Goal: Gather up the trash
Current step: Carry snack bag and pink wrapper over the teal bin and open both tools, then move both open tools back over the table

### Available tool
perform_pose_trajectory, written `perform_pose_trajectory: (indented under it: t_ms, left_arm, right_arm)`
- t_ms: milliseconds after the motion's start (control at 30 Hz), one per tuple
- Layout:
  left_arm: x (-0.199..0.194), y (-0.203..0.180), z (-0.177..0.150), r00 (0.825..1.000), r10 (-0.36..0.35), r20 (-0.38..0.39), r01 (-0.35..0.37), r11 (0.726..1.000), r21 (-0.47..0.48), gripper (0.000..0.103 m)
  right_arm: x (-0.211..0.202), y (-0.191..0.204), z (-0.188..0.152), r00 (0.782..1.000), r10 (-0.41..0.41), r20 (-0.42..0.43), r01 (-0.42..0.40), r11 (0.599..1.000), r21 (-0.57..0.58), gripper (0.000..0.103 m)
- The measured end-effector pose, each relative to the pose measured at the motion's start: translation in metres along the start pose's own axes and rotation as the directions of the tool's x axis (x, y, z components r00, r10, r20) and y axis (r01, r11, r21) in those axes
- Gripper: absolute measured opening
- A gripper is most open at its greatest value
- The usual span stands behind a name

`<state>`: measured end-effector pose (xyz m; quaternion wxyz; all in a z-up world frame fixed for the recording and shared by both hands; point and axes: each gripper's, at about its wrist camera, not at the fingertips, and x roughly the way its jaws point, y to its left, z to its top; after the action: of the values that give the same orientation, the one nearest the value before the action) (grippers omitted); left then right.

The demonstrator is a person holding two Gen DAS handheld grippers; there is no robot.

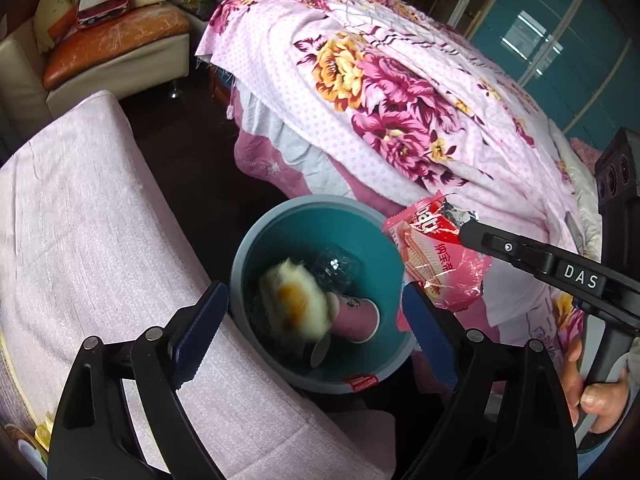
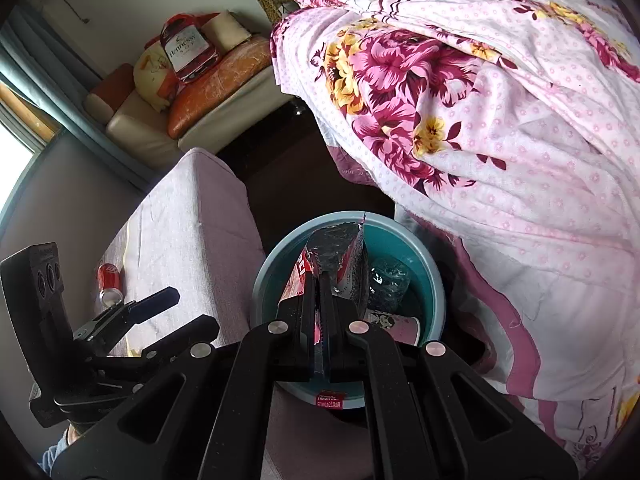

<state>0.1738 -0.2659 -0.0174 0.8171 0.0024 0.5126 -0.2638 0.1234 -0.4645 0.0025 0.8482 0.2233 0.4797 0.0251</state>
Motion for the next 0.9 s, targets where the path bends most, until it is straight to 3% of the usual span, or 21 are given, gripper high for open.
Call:
perform_pose_trajectory:
  t_ms: [267,333,367,467,533,600,900]
  left_arm:
    - [-0.010,0.020,-0.011,1.000,-0.004,-0.010,0.003,0.999,-0.042,0.090]
    - [-0.014,0.025,-0.015,1.000,-0.006,-0.009,0.005,0.999,-0.051,0.090]
    - [-0.016,0.026,-0.018,1.000,-0.006,-0.010,0.005,0.999,-0.054,0.091]
    - [-0.021,0.032,-0.025,1.000,-0.008,-0.009,0.008,0.998,-0.065,0.094]
    - [-0.024,0.035,-0.030,1.000,-0.008,-0.010,0.007,0.998,-0.070,0.095]
    - [-0.027,0.039,-0.036,1.000,-0.009,-0.015,0.007,0.997,-0.076,0.095]
    - [-0.047,0.064,-0.062,1.000,-0.013,-0.012,0.011,0.990,-0.138,0.095]
  right_arm:
    - [0.011,0.012,0.001,1.000,0.000,-0.025,0.000,1.000,-0.016,0.003]
    - [0.015,0.015,0.001,0.999,0.004,-0.045,-0.005,1.000,-0.023,0.007]
    - [0.018,0.016,0.000,0.999,0.000,-0.054,-0.002,1.000,-0.020,0.010]
    - [0.019,0.020,-0.002,0.998,-0.013,-0.056,0.012,1.000,-0.012,0.053]
    - [0.019,0.023,-0.003,0.998,-0.026,-0.064,0.025,1.000,-0.015,0.057]
    - [0.019,0.026,-0.005,0.997,-0.037,-0.072,0.037,0.999,-0.009,0.072]
    - [0.014,0.046,-0.018,0.992,-0.080,-0.094,0.076,0.996,-0.040,0.077]
